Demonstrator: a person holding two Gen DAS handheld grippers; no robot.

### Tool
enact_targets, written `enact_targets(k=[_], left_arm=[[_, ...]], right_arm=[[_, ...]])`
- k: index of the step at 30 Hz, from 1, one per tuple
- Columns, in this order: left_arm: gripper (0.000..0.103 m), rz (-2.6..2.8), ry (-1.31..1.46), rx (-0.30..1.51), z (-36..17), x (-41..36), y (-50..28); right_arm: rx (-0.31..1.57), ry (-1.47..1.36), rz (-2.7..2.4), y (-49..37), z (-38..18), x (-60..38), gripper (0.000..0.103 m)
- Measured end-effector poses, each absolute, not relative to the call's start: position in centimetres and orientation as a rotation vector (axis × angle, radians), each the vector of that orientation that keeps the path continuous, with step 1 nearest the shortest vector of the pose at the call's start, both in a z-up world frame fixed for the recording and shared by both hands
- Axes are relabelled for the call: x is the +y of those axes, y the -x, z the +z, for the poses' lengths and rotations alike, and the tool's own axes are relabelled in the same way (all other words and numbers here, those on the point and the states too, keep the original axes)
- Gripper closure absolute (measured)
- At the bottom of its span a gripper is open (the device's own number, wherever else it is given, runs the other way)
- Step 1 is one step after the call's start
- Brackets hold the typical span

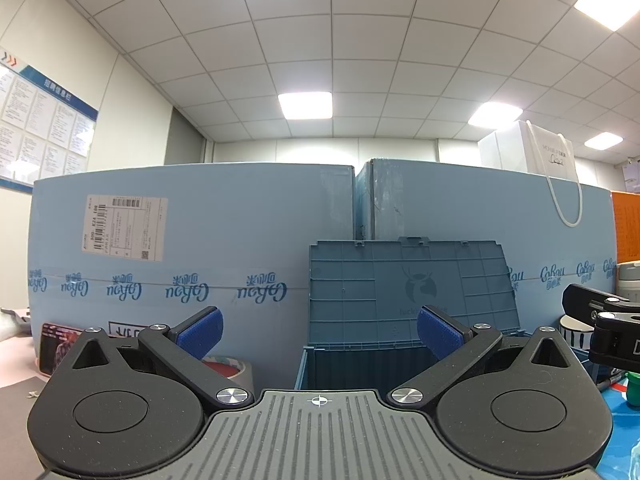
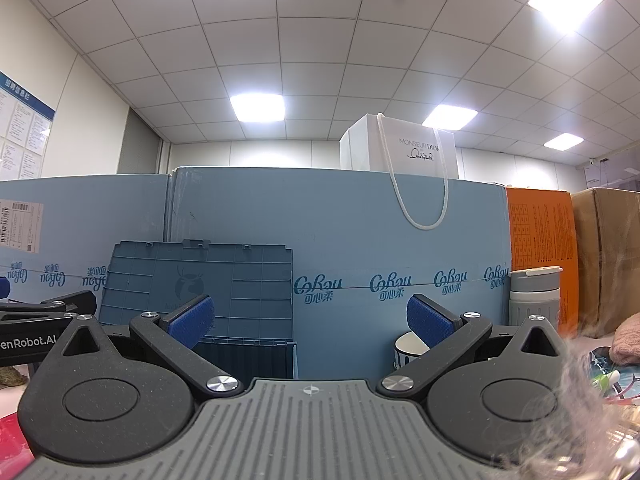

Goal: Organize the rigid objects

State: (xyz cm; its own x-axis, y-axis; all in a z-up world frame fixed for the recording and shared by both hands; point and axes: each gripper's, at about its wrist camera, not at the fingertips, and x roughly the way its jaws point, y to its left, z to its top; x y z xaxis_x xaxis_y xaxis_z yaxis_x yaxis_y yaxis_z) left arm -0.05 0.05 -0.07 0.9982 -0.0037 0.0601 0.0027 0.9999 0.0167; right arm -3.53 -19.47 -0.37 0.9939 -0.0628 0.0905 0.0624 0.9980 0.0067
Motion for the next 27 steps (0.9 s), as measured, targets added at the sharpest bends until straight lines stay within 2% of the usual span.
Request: enact_targets(k=[27], left_arm=[[0.0, -0.006, -0.015, -0.056, -0.09, -0.04, 0.0]], right_arm=[[-0.085, -0.011, -0.066, 3.4, -0.4, -19.49, 0.0]])
